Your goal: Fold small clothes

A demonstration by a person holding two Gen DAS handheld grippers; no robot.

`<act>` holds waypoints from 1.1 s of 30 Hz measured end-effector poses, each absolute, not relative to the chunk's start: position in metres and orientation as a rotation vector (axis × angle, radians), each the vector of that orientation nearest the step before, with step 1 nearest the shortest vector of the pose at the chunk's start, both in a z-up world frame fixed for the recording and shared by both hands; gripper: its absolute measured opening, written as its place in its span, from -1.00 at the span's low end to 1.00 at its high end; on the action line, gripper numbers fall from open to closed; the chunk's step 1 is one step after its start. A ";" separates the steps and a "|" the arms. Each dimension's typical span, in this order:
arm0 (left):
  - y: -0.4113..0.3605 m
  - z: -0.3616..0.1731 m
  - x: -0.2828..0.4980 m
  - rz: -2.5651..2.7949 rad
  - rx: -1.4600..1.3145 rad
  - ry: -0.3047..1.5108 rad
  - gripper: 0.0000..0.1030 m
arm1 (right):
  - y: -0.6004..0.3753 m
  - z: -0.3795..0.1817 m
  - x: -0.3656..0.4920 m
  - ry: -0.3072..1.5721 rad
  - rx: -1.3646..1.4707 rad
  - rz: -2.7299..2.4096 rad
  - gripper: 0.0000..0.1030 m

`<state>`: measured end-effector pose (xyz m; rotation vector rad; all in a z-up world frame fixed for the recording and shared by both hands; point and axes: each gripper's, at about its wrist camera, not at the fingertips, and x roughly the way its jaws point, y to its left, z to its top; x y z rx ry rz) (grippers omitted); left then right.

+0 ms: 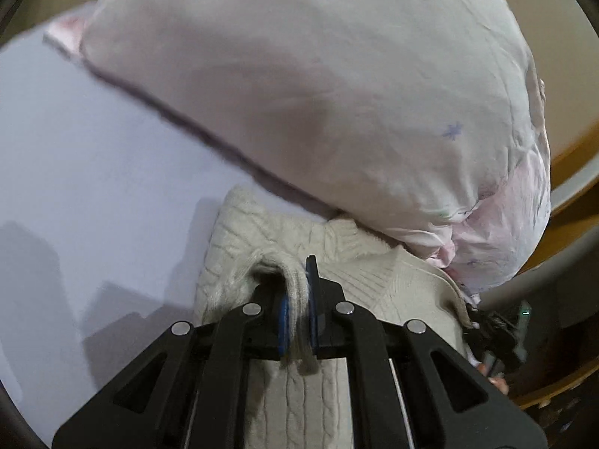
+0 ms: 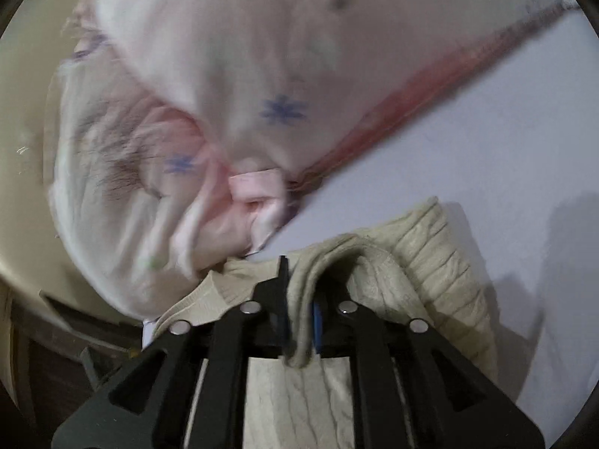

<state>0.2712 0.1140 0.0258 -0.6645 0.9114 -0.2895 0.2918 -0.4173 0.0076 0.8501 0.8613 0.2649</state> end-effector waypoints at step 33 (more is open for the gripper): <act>-0.088 0.126 0.224 -0.886 -0.692 0.776 -0.67 | -0.492 0.068 0.226 0.562 0.818 0.310 0.97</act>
